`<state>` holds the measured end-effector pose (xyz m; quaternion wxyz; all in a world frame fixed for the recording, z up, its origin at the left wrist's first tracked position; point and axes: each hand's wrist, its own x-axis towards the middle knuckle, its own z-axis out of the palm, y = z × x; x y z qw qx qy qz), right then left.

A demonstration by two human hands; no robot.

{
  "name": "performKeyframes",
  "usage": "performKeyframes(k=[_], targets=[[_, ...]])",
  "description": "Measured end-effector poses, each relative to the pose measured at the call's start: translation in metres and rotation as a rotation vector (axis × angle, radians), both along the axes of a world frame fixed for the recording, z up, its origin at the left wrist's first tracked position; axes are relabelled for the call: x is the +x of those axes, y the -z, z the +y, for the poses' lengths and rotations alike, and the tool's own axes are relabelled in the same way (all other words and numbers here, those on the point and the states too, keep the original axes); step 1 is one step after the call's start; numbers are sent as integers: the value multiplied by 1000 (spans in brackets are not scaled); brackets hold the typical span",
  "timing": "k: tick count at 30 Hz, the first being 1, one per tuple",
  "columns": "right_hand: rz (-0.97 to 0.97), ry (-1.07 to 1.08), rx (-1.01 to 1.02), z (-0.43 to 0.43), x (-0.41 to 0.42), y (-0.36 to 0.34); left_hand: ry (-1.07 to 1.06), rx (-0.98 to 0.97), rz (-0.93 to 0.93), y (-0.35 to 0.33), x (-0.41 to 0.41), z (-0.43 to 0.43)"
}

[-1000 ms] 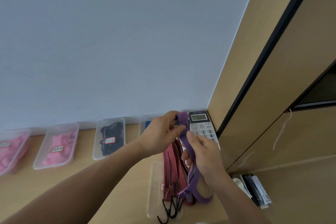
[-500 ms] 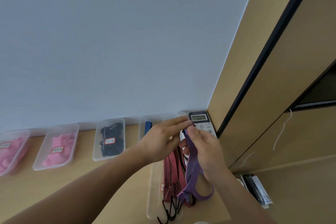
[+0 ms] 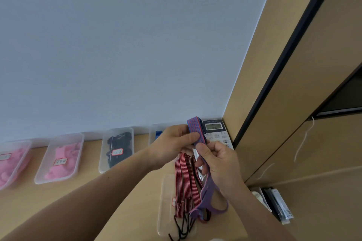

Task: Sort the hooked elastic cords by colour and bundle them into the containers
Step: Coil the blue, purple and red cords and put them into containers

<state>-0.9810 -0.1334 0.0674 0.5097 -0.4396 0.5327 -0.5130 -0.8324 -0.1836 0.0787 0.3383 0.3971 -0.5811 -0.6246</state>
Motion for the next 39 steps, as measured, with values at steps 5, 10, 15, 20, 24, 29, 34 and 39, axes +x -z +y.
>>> performKeyframes(k=[5,10,15,20,24,29,34,39], targets=[[32,17,74,2,0,3,-17,-107,-57,-2,-2,1],[-55,-38,119,0,-4,2,-104,-343,-215,-1,2,-2],[-161,-11,107,-2,3,-7,-185,-852,-636,14,9,-2],[-154,15,97,-6,5,-12,-235,-1317,-702,17,6,-5],[-109,15,97,-8,5,-12,-182,-1372,-747,16,4,-3],[-87,49,64,-6,4,-7,-129,-1122,-658,26,7,-7],[-69,27,-3,-4,3,-8,-91,57,-30,7,1,-1],[7,55,-14,-2,5,-3,-28,110,76,6,-3,1]])
